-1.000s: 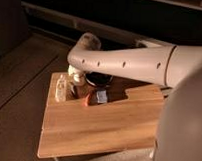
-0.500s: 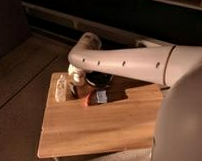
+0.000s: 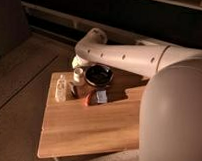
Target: Place the ceramic cup over the eraser
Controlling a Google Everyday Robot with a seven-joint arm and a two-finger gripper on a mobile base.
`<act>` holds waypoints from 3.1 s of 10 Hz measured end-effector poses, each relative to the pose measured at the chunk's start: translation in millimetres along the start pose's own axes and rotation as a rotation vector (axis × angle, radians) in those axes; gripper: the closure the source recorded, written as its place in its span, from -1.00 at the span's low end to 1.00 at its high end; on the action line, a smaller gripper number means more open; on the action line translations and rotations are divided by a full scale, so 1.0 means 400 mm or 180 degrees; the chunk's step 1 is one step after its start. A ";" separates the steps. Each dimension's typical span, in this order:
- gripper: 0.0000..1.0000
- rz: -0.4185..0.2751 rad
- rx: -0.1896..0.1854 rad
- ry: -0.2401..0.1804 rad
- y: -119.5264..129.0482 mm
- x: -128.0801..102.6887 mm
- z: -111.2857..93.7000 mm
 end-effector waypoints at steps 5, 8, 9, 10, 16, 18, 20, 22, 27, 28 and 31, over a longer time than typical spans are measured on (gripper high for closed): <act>-0.30 -0.0224 -0.0014 0.0258 0.013 0.010 0.127; -0.30 -0.0229 -0.0014 0.0260 0.015 0.011 0.128; -0.30 -0.0231 -0.0011 0.0261 0.014 0.009 0.131; -0.30 -0.0276 0.0008 0.0276 0.014 0.006 0.150; -0.30 -0.0393 0.0013 0.0461 0.052 -0.014 0.269; -0.30 -0.0295 0.0052 0.0504 0.016 -0.029 0.301; -0.30 -0.0235 0.0040 0.0523 -0.006 -0.047 0.332; -0.30 -0.0230 0.0007 0.0581 -0.006 -0.049 0.360; -0.30 -0.0214 -0.0030 0.0895 -0.002 -0.001 0.452; -0.27 -0.0203 -0.0019 0.0946 -0.009 0.005 0.465; 0.31 -0.0239 -0.0012 0.0922 -0.013 -0.014 0.484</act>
